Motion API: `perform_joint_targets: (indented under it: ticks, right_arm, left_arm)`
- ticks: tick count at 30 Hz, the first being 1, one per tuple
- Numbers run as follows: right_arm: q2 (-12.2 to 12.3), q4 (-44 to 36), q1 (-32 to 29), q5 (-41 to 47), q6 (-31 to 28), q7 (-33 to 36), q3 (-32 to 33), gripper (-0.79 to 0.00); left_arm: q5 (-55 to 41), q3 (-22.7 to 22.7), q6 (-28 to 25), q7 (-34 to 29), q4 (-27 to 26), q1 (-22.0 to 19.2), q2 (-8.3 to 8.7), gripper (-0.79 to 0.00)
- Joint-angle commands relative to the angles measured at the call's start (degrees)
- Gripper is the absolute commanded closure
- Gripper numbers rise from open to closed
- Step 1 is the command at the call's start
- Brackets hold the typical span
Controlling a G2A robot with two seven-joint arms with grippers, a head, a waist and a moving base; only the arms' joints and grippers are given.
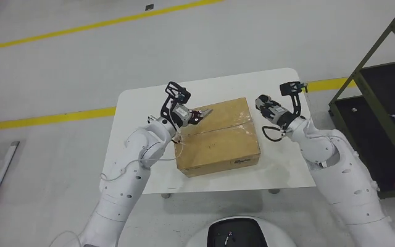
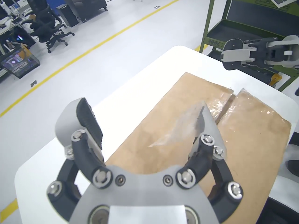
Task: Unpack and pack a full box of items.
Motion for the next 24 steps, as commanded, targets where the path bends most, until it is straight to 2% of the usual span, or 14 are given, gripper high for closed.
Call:
perform_joint_targets:
  ticks: [1,7,9,12,13,14,19,24]
  right_arm:
    - [0.3,-0.8,-0.8,0.9,0.4,0.1,1.8,-0.095]
    - [1.2,-3.1,-3.3,1.3,1.0,0.7,6.7,-0.142]
    - [1.4,-3.7,-4.1,1.8,1.2,1.0,7.9,-0.191]
    - [1.6,-4.4,-4.8,4.4,1.6,1.9,9.3,-0.369]
    - [1.7,-4.7,-5.0,5.5,1.7,2.3,9.6,-0.693]
    - [1.7,-4.9,-5.1,7.0,1.7,2.8,9.8,-0.785]
    - [1.7,-5.8,-4.6,18.1,0.8,9.6,9.6,-0.785]
    - [2.0,-7.0,-3.0,26.7,-0.4,19.8,7.6,-0.785]
  left_arm:
    - [-0.1,1.7,-0.1,0.0,0.2,-1.2,-0.62,-0.785]
    - [-0.7,6.0,0.1,0.6,1.3,-4.9,-2.64,-0.785]
    - [-0.9,7.2,0.2,0.7,1.9,-6.0,-3.29,-0.785]
    - [-1.0,8.5,-0.1,1.1,2.7,-7.3,-4.1,-0.785]
    - [-1.0,8.7,-0.1,1.3,2.9,-7.6,-4.29,-0.785]
    - [-1.0,8.7,-0.1,1.3,3.2,-7.9,-4.43,-0.785]
    - [-1.9,5.3,-0.1,-0.9,3.0,-8.5,-4.09,-0.785]
    - [-1.5,-2.3,-0.9,-5.7,-0.1,-5.5,-2.03,-0.785]
